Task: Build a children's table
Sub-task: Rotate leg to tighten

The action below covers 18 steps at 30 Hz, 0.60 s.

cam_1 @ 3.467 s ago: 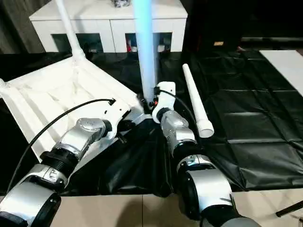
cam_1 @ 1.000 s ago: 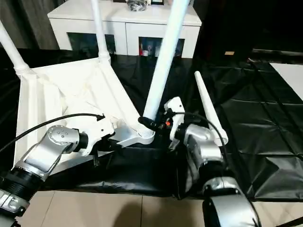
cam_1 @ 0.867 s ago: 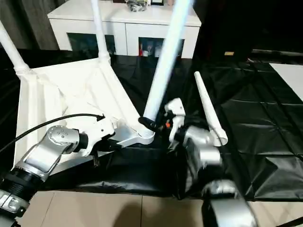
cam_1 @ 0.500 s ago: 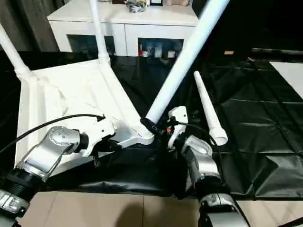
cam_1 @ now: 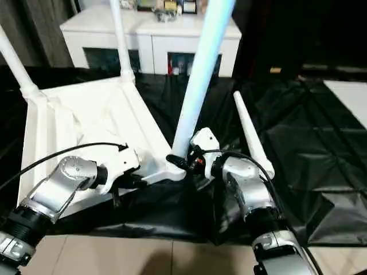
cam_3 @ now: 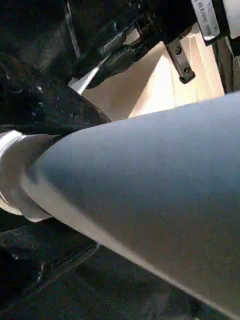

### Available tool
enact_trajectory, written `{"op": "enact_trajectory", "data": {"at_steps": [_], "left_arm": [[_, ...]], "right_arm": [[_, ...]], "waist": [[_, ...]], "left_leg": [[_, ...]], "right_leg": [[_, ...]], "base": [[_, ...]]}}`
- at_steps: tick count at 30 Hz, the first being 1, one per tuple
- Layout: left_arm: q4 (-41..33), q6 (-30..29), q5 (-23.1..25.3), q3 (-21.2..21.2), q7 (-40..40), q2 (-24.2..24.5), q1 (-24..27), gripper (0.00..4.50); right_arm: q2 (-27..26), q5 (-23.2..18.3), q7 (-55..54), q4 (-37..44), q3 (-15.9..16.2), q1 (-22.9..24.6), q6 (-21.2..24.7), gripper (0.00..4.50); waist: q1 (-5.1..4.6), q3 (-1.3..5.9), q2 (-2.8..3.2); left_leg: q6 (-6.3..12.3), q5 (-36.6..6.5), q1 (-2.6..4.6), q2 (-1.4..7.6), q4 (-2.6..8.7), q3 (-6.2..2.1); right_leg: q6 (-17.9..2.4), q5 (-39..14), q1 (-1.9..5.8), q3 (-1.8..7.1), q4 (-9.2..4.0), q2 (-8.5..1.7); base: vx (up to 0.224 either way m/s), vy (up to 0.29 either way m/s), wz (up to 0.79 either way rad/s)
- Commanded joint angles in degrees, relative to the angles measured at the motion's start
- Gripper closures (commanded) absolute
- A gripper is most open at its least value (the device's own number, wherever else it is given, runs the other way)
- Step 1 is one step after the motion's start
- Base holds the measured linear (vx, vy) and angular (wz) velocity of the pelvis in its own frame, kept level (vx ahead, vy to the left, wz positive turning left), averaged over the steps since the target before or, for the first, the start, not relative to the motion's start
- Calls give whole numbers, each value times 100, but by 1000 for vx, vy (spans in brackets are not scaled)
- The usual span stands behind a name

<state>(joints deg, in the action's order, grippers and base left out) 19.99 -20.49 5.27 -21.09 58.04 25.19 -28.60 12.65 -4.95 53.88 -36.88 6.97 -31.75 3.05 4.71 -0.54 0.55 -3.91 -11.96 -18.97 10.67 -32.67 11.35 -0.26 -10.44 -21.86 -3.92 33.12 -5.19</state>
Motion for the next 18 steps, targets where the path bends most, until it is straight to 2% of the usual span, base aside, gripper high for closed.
{"op": "enact_trajectory", "data": {"at_steps": [1, 5, 7, 8, 12, 16, 18], "left_arm": [[-167, 101, -6, -171, 172, -53, -62, 450], [-60, 150, 15, -191, 204, -47, -120, 450], [-6, 169, 44, -237, 257, -31, -152, 450], [6, 176, 50, -250, 266, -27, -159, 450], [24, 178, 71, -287, 303, -22, -176, 450], [36, 191, 87, -331, 338, -29, -157, 450], [36, 190, 91, -354, 356, -35, -152, 450]], "right_arm": [[-15, 265, 248, -765, 460, 307, 762, 262], [-13, 158, 265, -1069, 288, 22, 1051, 262], [39, 268, 195, -1377, 325, -130, 1094, 262], [50, 303, 183, -1442, 341, -157, 1102, 262], [66, 403, 197, -1547, 400, -207, 1109, 262], [-7, 363, 230, -1679, 397, -258, 1181, 262], [-65, 286, 158, -1828, 311, -294, 1221, 262]], "waist": [[-68, 145, 80], [-72, 140, 96], [-71, 141, 105], [-74, 139, 116], [-77, 124, 102], [-98, 130, 132], [-119, 115, 139]], "left_leg": [[-25, -1787, 18, 282, 482, -147], [-60, -1832, 25, 278, 478, -136], [-70, -1787, 21, 280, 467, -126], [-77, -1799, 7, 279, 475, -134], [-123, -2033, 46, 281, 480, -135], [-157, -2051, 25, 286, 494, -150], [-164, -2180, 18, 283, 501, -156]], "right_leg": [[-1163, -1445, 131, 262, -364, -307], [-1255, -1375, 130, 256, -359, -310], [-1307, -1276, 122, 259, -347, -310], [-1297, -1304, 137, 253, -345, -310], [-1195, -1695, 101, 262, -399, -324], [-1208, -1568, 112, 253, -380, -312], [-1192, -1729, 106, 251, -400, -320]], "base": [[0, 0, 0], [0, 0, 0], [0, 0, 0], [0, 0, 0], [0, 0, 0], [0, 0, 0], [0, 0, 0]]}}
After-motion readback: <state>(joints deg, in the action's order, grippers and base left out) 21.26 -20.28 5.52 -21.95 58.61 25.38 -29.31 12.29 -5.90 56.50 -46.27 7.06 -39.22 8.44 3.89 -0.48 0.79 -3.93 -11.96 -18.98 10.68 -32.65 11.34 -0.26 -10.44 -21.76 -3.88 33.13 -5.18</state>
